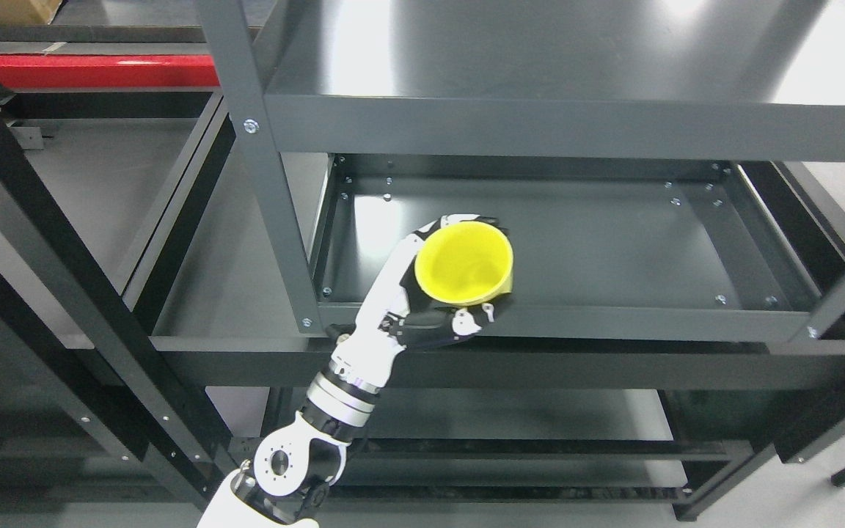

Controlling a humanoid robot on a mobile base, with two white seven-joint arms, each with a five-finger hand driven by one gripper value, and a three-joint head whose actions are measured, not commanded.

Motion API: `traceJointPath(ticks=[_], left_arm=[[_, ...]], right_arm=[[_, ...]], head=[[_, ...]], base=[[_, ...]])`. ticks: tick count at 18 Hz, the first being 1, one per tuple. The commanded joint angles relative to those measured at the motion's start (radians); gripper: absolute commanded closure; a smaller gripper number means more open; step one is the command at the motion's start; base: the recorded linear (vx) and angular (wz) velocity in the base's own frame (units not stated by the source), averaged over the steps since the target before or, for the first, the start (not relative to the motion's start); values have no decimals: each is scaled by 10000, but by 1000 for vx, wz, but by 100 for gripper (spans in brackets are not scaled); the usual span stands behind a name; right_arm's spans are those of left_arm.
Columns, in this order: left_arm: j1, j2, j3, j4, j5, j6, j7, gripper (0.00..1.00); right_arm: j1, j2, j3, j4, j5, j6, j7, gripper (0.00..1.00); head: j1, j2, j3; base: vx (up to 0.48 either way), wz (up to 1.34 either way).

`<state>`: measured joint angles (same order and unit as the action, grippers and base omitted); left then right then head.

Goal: Place yellow IKEA cup on middle right shelf
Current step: 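Raise the cup with the left hand up toward the upper shelf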

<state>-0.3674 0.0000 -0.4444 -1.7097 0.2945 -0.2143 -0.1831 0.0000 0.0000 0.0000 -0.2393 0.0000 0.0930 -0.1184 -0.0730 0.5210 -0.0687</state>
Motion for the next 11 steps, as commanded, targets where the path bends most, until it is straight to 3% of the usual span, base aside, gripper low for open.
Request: traceJointPath(ticks=[1,11], left_arm=[[-835,174,-2795,-84,0,-36,5,99],[-2949,174,-3318,-252,1531,41,-10,99]], right_arm=[[139,-175,169,0,-245,5,18,1],[139,-175,169,0,-245,5,18,1]], head=[[0,0,0],[0,0,0]], base=[[106,148],[26,39]])
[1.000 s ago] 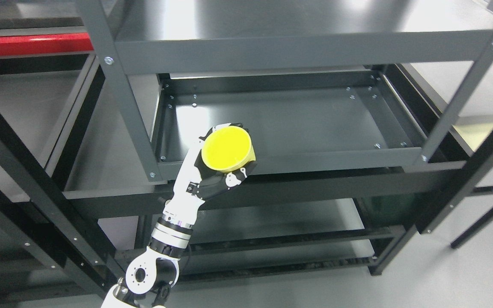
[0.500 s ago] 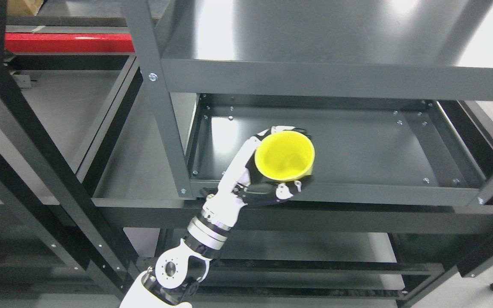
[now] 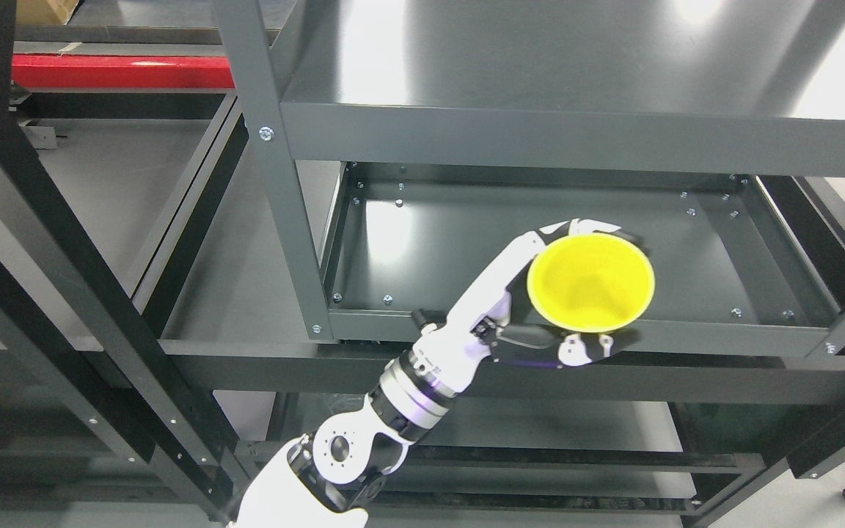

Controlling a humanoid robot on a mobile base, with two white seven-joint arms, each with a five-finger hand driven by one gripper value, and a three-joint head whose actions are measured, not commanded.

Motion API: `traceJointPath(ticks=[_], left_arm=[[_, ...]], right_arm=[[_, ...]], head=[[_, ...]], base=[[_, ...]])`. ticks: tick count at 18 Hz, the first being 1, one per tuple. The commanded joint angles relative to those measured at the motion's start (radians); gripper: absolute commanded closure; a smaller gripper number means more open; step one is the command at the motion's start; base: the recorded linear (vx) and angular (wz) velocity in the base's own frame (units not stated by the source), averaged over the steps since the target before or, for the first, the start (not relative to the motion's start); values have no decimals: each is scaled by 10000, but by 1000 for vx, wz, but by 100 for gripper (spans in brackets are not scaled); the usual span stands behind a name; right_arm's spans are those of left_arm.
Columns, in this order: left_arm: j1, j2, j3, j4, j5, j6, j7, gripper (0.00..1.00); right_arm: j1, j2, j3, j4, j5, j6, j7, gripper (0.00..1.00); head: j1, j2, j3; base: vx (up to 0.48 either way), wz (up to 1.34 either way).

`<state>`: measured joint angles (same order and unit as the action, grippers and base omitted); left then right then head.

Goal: Place yellow IKEA cup on middle right shelf
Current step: 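Raise the cup with the left hand up toward the upper shelf, then set the cup upright on the upper shelf with the left hand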

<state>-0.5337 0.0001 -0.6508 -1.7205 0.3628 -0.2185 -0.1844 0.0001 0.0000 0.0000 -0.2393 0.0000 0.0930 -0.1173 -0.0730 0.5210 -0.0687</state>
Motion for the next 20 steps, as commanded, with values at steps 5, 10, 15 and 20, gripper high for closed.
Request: traceJointPath(ticks=[5,10,15,20], left_arm=[[-2821,174,-933,-160,2137,129,19,99],[-4478,174,-28,-114,3900,419,111,100],[-6026,174,616,512,4638,2285,2865,100],[-7423,174,787,2322,6553,5155,4498,100]], right_arm=[[137,-175,169,0,-245,6,7,1],[137,-175,169,-15,-245,6,7,1],[137,-175,169,0,-245,6,7,1],[137,-175,169,0,-245,6,7,1]], head=[[0,0,0],[0,0,0],[0,0,0],[0,0,0]], base=[[0,0],[0,0],[0,0],[0,0]])
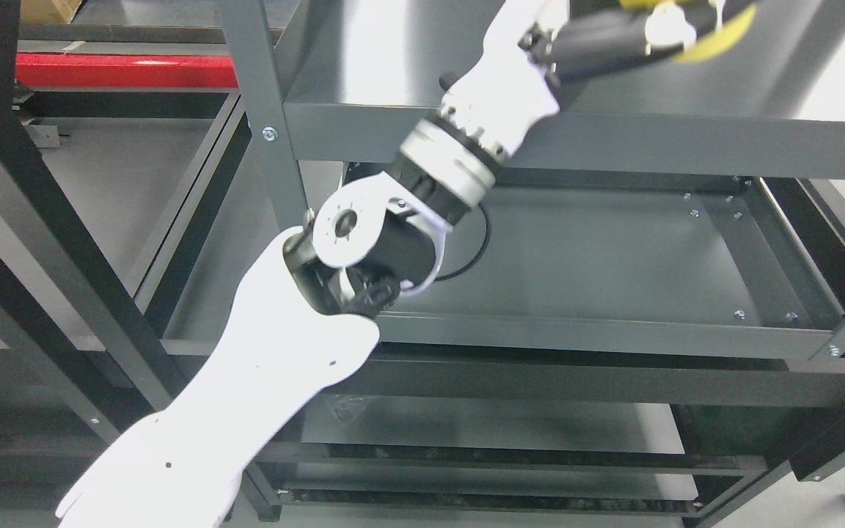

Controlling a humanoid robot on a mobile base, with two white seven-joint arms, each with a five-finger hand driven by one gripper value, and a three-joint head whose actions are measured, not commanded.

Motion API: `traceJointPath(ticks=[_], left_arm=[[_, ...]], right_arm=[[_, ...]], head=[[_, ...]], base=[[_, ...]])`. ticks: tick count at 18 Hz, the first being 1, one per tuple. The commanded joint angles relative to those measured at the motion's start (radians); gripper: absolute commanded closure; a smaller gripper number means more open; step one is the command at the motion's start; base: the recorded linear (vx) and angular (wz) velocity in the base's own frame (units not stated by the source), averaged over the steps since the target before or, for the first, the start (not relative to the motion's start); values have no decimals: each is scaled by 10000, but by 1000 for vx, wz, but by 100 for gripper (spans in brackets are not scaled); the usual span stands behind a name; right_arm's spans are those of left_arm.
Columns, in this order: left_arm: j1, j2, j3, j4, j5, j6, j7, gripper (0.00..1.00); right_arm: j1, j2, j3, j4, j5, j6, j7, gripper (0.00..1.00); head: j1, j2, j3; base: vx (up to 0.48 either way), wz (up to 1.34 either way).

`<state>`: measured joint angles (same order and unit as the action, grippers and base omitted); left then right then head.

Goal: Place yellow IKEA cup on middle right shelf
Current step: 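Set the cup upright on the upper shelf with the left hand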

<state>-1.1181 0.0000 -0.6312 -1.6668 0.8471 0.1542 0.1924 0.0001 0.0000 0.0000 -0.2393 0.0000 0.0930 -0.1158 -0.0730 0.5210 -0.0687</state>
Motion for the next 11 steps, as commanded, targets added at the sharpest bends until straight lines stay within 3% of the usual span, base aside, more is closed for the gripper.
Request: traceJointPath(ticks=[1,7,8,11], left_arm=[[-1764,175,499,2229,1943,1859,730,100],[-2349,175,-482,3199,1792,2830,761,97],[-2364,175,-575,3215,1746,2936,761,92],[-2349,175,-973,3460,1196,3535,746,65]], right_arm=[[137,-175,169,0,-245,6,-7,1],[137,-175,169,0,-245,6,-7,1],[137,-175,169,0,-245,6,-7,1],[137,-175,169,0,-245,6,-7,1]], head=[[0,0,0],[0,0,0],[0,0,0],[0,0,0]], base=[[0,0],[0,0],[0,0],[0,0]])
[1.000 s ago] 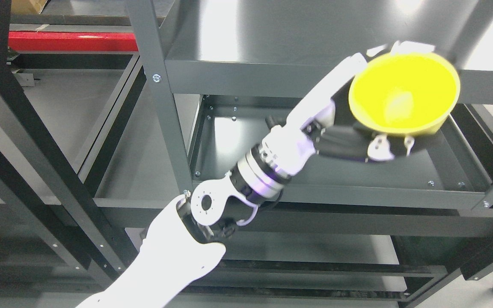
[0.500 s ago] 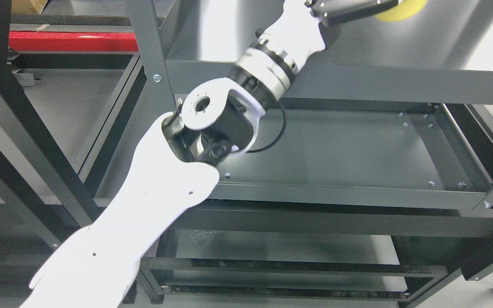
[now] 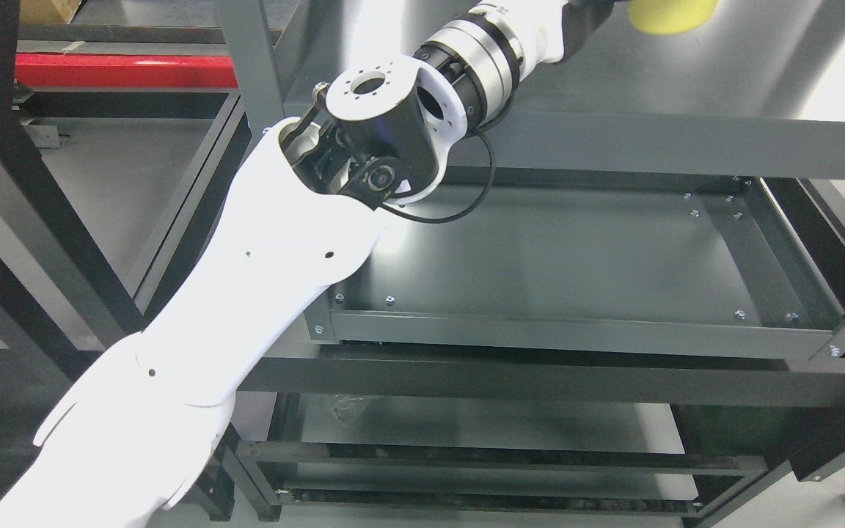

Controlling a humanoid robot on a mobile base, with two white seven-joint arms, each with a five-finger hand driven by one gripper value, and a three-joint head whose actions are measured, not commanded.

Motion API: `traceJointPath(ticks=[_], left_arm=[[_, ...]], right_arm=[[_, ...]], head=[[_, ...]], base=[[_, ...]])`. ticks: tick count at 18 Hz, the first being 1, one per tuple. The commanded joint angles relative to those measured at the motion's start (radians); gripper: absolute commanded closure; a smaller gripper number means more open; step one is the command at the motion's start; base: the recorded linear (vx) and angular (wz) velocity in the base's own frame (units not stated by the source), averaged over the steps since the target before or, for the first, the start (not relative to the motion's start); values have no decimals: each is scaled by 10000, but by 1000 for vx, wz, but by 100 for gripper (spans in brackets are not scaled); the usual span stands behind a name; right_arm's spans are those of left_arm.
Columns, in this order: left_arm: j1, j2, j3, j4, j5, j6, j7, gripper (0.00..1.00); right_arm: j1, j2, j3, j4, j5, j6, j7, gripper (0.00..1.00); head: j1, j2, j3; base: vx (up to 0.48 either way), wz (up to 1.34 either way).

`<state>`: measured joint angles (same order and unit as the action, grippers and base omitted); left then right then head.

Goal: Place yellow IKEA cup on middle right shelf
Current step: 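Set the cup upright on the upper shelf with the left hand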

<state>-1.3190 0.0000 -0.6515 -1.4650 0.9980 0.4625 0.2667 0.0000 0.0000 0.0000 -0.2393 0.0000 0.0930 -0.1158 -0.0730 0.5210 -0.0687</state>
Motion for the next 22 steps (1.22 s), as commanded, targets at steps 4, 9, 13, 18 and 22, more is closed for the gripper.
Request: traceJointPath(ticks=[4,9,13,18,22], left_arm=[[-294,175,-848,1474,-745,681,-13,42],[-278,175,-864,1366,-1053,1143,-136,16],[-278,175,-864,1320,-1068,1127,-182,3],[-278,175,-742,999,-1114,1097,-182,1],[-278,175,-481,676,-1175,959,-151,1]], right_arm=[[138,-175,169,0,-245,6,-7,1],[138,-175,169,0,-245,6,-7,1],[138,-175,169,0,-245,6,-7,1],[138,-175,169,0,-245,6,-7,1],[138,-175,169,0,-245,6,-7,1]], head=[[0,0,0],[0,0,0],[0,0,0],[0,0,0],[0,0,0]], base=[[0,0],[0,0],[0,0],[0,0],[0,0]])
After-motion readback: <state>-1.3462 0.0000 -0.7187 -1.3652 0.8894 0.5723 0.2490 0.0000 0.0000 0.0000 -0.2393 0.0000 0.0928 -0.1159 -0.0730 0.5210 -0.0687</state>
